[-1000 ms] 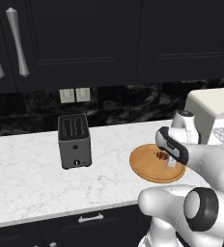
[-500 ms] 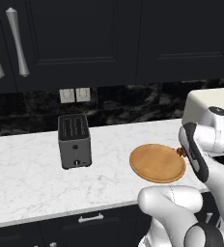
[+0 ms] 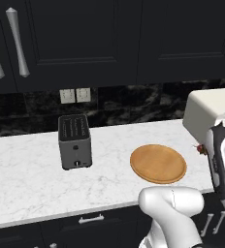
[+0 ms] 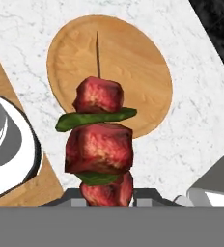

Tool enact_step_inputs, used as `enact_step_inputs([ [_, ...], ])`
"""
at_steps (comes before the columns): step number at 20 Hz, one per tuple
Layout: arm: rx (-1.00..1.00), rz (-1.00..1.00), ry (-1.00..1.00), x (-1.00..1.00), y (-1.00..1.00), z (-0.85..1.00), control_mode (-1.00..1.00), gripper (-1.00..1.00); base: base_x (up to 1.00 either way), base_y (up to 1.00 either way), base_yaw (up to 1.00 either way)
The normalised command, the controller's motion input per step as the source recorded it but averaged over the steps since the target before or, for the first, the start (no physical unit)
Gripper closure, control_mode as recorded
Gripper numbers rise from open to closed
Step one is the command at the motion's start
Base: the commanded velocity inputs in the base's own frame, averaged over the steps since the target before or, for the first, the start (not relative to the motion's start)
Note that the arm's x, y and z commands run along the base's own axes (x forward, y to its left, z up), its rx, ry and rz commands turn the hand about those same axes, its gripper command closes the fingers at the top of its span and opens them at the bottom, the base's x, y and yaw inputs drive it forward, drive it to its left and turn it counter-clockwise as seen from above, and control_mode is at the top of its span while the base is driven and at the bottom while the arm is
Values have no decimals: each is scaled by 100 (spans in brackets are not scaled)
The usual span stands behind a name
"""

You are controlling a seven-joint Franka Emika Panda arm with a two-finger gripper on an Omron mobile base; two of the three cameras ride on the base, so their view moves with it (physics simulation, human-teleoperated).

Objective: Pick up the kebab skewer and baguette bread, and place them inside the toaster oven. Close the toaster oven door and start by setting the timer.

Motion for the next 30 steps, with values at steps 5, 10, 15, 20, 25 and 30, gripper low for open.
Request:
enact_step_inputs([
  [5, -6, 8, -20, -44, -41, 49, -100, 100, 0, 0, 0],
  [10, -13, 4, -15, -42, -41, 31, -100, 100, 0, 0, 0],
  [15, -17, 0, -9, -39, -45, 22, -100, 100, 0, 0, 0],
  [20, -16, 0, -4, -31, -57, 16, -100, 100, 0, 0, 0],
  [25, -14, 1, 0, -9, -53, 38, -100, 100, 0, 0, 0],
  [30, -12, 0, 6, 0, -33, 41, -100, 100, 0, 0, 0],
])
